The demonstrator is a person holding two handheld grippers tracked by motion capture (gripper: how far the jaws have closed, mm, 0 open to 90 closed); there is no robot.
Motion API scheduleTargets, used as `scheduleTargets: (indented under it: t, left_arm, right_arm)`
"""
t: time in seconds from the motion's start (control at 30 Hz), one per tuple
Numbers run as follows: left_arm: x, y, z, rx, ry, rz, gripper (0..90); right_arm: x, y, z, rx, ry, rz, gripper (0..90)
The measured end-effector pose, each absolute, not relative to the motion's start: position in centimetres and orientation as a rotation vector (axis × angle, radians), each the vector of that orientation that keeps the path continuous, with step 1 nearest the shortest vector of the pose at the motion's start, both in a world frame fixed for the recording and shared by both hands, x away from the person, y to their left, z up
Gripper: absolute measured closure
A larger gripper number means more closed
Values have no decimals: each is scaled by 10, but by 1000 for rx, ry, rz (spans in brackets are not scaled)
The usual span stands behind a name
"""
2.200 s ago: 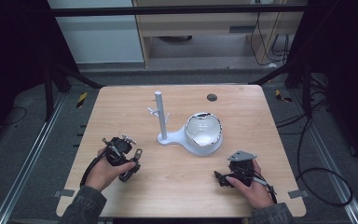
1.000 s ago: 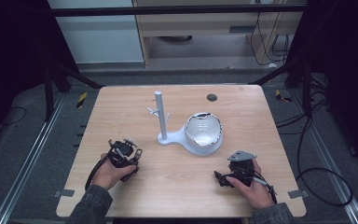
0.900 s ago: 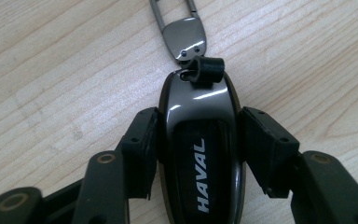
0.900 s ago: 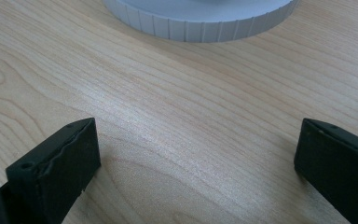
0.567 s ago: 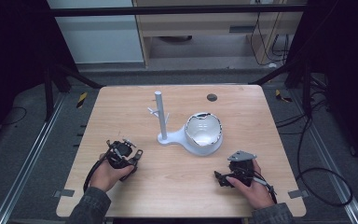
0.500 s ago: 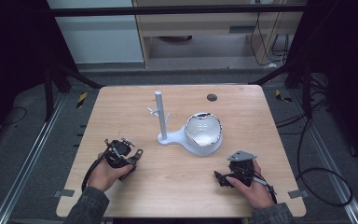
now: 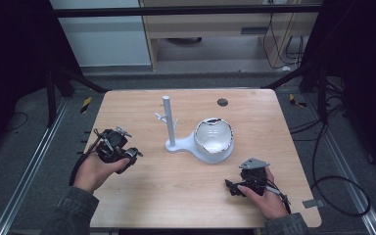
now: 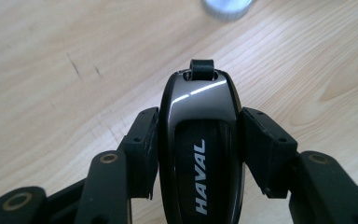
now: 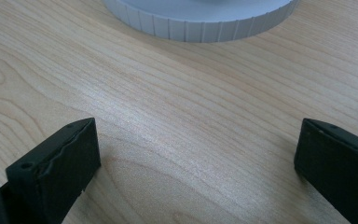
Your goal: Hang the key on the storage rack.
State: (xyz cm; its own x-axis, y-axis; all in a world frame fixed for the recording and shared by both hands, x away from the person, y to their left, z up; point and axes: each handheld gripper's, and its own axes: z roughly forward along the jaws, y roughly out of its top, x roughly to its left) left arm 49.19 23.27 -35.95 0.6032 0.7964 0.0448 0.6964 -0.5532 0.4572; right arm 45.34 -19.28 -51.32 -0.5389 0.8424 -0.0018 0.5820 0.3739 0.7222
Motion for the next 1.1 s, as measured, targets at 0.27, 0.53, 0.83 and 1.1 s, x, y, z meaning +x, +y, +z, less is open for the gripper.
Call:
scheduleTargets:
  t: [0.27,0.53,0.83,1.1]
  left_arm:
    - [492,217,-298,2459,1076,430,487]
    - [500,200,-263,2458,1036,485,487]
    - [506,186,-242,2440,994,515,487]
    - [510,180,-234,2433,989,508,487]
  right_arm:
    - [454,-193,-513,1231,2270,962,5]
    - [454,-193,-513,1232,2268,965,5]
    - [453,-193,-513,1237,2271,960,7]
    - [454,-193,-513,1234,2272,966,5]
